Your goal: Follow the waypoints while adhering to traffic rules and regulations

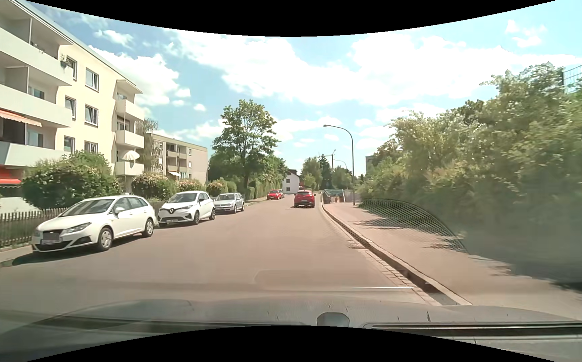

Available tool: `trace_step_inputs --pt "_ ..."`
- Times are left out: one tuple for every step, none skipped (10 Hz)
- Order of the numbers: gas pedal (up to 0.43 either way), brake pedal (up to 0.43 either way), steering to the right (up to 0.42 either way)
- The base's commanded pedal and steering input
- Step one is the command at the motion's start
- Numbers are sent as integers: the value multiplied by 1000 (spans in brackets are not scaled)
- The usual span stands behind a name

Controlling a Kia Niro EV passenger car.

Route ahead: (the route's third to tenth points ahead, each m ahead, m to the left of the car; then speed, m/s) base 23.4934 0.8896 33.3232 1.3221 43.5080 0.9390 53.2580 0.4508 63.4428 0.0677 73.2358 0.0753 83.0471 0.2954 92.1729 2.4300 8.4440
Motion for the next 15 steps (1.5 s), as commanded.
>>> trace_step_inputs --pt "59 6 -17" --pt "59 6 -16" --pt "59 6 -12" --pt "59 6 -7" --pt "59 6 -6" --pt "59 6 -6" --pt "59 6 -6" --pt "59 6 -6" --pt "59 6 -6" --pt "59 6 -3" --pt "59 6 1" --pt "59 6 1" --pt "47 6 1" --pt "47 6 1" --pt "47 6 1"
